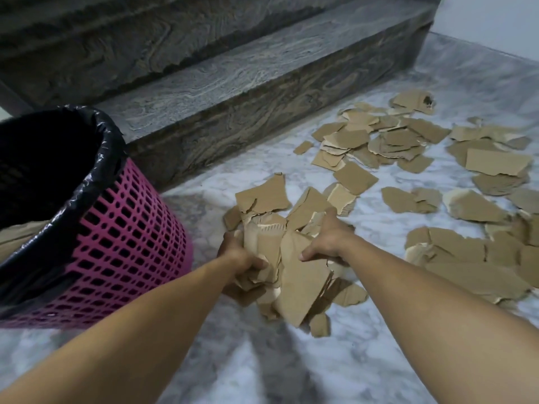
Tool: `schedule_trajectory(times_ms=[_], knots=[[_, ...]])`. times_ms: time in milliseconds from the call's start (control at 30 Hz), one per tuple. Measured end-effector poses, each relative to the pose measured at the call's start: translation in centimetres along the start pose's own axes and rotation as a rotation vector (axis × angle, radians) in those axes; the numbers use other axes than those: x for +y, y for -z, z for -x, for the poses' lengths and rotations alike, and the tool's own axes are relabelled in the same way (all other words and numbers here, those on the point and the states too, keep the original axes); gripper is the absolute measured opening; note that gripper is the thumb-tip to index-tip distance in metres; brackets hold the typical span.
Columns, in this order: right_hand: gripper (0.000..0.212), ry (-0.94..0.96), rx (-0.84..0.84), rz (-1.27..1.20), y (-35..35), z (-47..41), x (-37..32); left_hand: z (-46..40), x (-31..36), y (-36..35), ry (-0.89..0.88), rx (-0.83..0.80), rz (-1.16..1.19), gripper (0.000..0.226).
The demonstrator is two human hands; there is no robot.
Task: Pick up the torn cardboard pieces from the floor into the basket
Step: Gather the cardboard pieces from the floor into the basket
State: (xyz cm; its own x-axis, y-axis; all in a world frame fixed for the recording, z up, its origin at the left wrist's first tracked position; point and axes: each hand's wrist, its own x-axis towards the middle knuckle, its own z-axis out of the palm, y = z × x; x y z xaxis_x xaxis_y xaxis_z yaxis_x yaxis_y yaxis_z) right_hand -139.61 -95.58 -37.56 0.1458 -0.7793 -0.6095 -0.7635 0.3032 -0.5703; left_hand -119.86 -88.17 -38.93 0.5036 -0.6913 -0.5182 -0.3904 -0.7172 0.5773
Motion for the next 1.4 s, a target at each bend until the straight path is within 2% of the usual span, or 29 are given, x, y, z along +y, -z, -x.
schedule_trajectory(times_ms=[233, 333, 433, 633, 733, 800, 933, 1067, 1100, 1233, 1333, 1400], knots=[[0.107, 0.037, -0.013, -0.262, 0.9, 1.7, 0.6, -0.2, 1.6, 1.8, -0.149, -0.025, 0.050, 0.085], [0.095, 0.052, 0.053, -0.271, 2.8, 3.3, -0.7, 0.6, 3.5, 4.4, -0.186, -0.021, -0.067, 0.061], [0.078, 0.075, 0.150, -0.268, 4.9, 5.6, -2.7, 2.0, 5.2, 7.1, -0.258, 0.013, -0.129, 0.061], [0.066, 0.182, 0.325, -0.281, 8.7, 11.8, -9.0, 7.2, 9.6, 13.5, -0.445, 0.063, -0.172, 0.068], [0.060, 0.299, 0.416, -0.413, 9.9, 14.5, -12.9, 10.3, 11.7, 18.6, -0.532, 0.133, -0.113, 0.065], [0.057, 0.384, 0.397, -0.524, 10.2, 16.0, -15.5, 12.0, 12.1, 22.8, -0.550, 0.160, -0.045, 0.064], [0.055, 0.532, 0.322, -0.670, 8.3, 19.4, -21.3, 14.4, 10.5, 30.6, -0.537, 0.193, 0.082, 0.060], [0.095, 0.618, 0.277, -0.709, 3.5, 21.0, -27.3, 14.8, 6.4, 36.6, -0.457, 0.209, 0.115, 0.053], [0.099, 0.631, 0.274, -0.701, 2.1, 21.2, -28.6, 14.5, 5.2, 37.6, -0.431, 0.232, 0.111, 0.054], [0.080, 0.667, 0.321, -0.451, -4.6, 22.2, -31.7, 13.2, 0.6, 39.9, -0.271, 0.277, 0.023, 0.057], [0.066, 0.630, 0.121, -0.230, -8.0, 21.6, -32.1, 12.6, -1.7, 39.8, -0.201, 0.290, -0.192, 0.074], [0.054, 0.605, 0.017, -0.177, -8.7, 21.5, -32.0, 12.3, -2.4, 39.6, -0.183, 0.280, -0.287, 0.081]])
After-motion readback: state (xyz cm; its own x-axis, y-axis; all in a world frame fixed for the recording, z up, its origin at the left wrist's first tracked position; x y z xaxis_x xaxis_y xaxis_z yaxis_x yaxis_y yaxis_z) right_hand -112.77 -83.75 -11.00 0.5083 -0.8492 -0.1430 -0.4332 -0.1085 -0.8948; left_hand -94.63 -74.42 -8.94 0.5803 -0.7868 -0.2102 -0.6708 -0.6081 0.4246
